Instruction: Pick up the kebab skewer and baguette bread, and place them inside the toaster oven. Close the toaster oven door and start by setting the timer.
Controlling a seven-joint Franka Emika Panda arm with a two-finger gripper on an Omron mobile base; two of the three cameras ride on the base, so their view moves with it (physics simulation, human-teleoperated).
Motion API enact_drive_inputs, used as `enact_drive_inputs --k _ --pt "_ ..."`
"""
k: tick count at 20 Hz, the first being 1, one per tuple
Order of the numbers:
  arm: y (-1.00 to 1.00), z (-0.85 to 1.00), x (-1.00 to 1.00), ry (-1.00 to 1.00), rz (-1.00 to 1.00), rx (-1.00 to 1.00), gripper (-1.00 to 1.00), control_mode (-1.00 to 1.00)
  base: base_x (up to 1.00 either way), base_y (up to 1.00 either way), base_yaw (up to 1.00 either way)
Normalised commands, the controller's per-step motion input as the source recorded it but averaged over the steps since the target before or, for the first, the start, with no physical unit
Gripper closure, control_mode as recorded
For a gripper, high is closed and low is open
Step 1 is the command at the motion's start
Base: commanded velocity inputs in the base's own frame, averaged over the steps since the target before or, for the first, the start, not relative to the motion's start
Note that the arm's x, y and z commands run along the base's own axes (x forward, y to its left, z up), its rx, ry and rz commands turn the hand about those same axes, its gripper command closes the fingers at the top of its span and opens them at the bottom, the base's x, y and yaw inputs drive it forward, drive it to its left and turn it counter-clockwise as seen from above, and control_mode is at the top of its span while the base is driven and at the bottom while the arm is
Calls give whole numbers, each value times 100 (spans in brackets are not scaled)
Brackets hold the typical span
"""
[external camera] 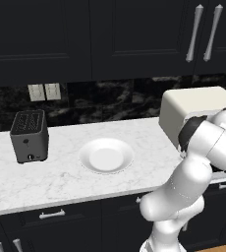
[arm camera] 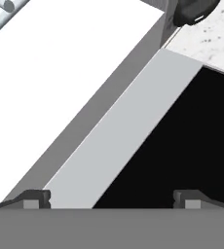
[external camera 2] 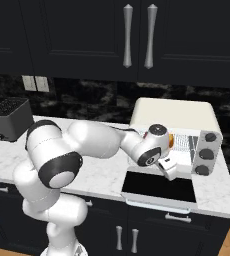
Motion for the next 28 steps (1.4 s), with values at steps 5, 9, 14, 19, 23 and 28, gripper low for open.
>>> enact_drive_inputs --k 5,9,14,19,23,28 --pt "0 0 14 -8 -12 0 -100 -100 0 0 0" --pt "0 0 -4 -4 -8 1 -100 -100 0 0 0" --pt "-6 47 -43 -1 0 2 -100 -100 0 0 0" --pt "-1 64 -78 0 7 0 -100 -100 0 0 0" --pt "21 2 -100 0 10 0 -100 -100 0 0 0" --pt "56 0 -97 -3 11 0 -100 -100 0 0 0"
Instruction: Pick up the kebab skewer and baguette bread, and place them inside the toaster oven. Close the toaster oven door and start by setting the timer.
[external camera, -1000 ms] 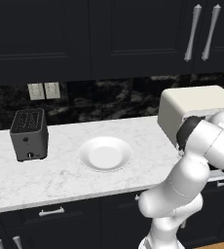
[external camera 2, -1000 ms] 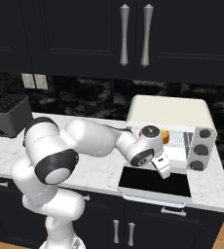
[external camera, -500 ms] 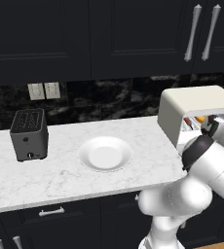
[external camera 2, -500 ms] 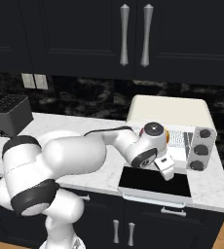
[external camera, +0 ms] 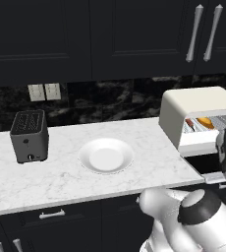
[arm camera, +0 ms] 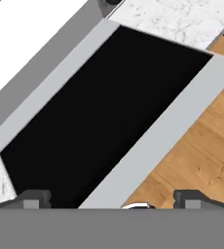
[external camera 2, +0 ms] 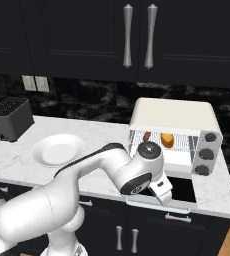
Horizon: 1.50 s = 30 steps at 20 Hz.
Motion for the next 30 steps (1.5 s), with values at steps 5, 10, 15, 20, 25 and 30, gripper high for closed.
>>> enact_drive_inputs --k 5,10,15,20,25,30 --pt "33 0 -76 2 18 0 -100 -100 0 0 0" --pt "38 0 -35 11 19 -4 -100 -100 0 0 0" --pt "35 -32 -13 2 20 -4 -100 -100 0 0 0" --pt "3 -46 -1 -9 19 0 -100 -100 0 0 0" --pt "5 -19 10 -2 16 -3 -100 -100 0 0 0" --pt "0 -14 9 0 10 -13 -100 -100 0 0 0"
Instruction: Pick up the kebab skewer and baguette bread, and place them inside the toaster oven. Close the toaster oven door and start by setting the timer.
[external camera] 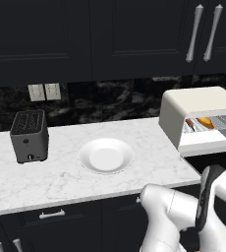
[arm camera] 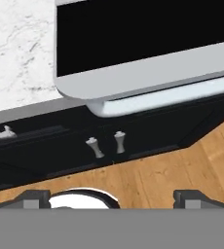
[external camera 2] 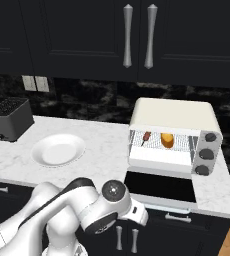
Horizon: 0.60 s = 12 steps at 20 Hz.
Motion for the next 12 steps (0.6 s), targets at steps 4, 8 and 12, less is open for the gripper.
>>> enact_drive_inputs --k 4,8,12 --pt "0 -26 13 0 6 -11 -100 -100 0 0 0" --pt "0 -21 43 3 2 -2 -100 -100 0 0 0" --pt "-1 -2 37 2 1 0 -100 -100 0 0 0"
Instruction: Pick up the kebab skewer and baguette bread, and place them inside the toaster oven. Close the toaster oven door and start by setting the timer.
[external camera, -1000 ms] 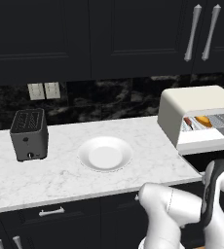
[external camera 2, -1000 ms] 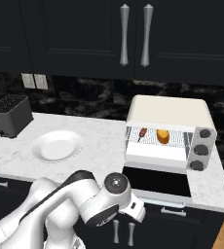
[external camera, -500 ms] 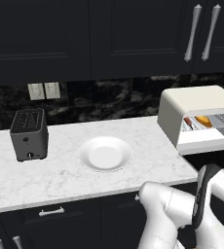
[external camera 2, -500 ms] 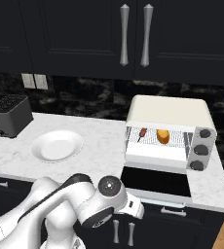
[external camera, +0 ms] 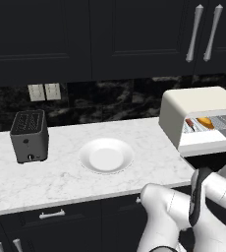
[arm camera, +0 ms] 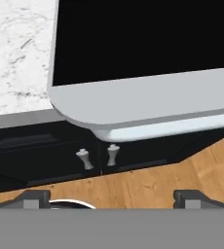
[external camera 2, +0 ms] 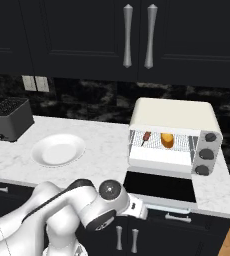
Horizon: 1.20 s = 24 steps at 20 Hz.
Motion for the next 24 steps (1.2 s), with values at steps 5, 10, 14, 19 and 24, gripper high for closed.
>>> enact_drive_inputs --k 5,10,14,19,24 --pt "-12 -16 15 3 0 0 -100 -100 0 0 0" --pt "-11 -18 8 2 0 0 -100 -100 0 0 0" --pt "-10 -9 23 0 0 0 -100 -100 0 0 0" --pt "-7 0 28 0 1 0 -100 -100 0 0 0" --pt "-11 -3 37 0 0 0 -100 -100 0 0 0"
